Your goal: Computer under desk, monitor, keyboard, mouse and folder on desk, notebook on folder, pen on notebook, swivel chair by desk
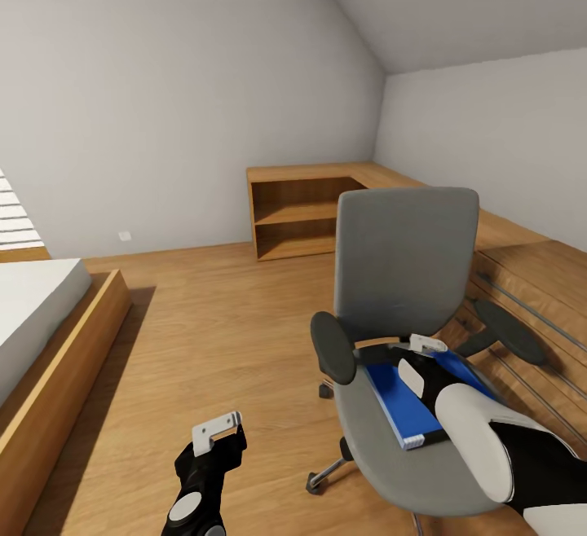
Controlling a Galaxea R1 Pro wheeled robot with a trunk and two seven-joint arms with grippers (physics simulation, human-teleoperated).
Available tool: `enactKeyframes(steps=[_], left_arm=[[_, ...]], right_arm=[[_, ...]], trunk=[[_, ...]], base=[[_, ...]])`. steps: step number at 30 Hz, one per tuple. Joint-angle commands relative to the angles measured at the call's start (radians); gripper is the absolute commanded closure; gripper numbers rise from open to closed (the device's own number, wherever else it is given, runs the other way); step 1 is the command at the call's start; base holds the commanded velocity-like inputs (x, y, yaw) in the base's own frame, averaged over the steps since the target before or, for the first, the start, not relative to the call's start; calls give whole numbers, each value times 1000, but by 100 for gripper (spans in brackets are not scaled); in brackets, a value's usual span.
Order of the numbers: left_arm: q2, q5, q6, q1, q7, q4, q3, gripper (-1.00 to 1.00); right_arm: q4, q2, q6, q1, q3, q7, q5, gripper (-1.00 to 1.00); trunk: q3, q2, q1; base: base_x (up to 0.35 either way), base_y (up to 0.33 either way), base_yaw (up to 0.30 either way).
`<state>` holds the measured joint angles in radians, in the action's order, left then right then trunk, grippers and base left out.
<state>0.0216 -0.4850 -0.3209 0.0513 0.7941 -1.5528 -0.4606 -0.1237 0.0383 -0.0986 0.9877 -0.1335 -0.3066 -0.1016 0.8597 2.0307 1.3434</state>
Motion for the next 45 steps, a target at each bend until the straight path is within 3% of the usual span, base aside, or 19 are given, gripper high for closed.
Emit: enactKeyframes(steps=[1, 8, 29, 45], left_arm=[[0, -4, -4, 1, 7, -1, -1, -100], [1, -4, -4, 1, 7, -1, -1, -100], [-2, -7, -4, 1, 5, 2, -1, -100], [-2, -7, -3, 1, 4, 2, -1, -100]], right_arm=[[-2, 0, -4, 0, 3, -3, -10, -100], [-2, 0, -5, 0, 3, -3, -10, -100], [-1, -1, -6, 0, 3, -3, -9, -100], [-1, -1, -21, 0, 3, -3, -9, -100]], trunk=[[1, 0, 0], [20, 42, 23], [20, 42, 23], [20, 42, 23]], base=[[0, 0, 0], [0, 0, 0], [-2, 0, 0], [-124, -40, 0]])
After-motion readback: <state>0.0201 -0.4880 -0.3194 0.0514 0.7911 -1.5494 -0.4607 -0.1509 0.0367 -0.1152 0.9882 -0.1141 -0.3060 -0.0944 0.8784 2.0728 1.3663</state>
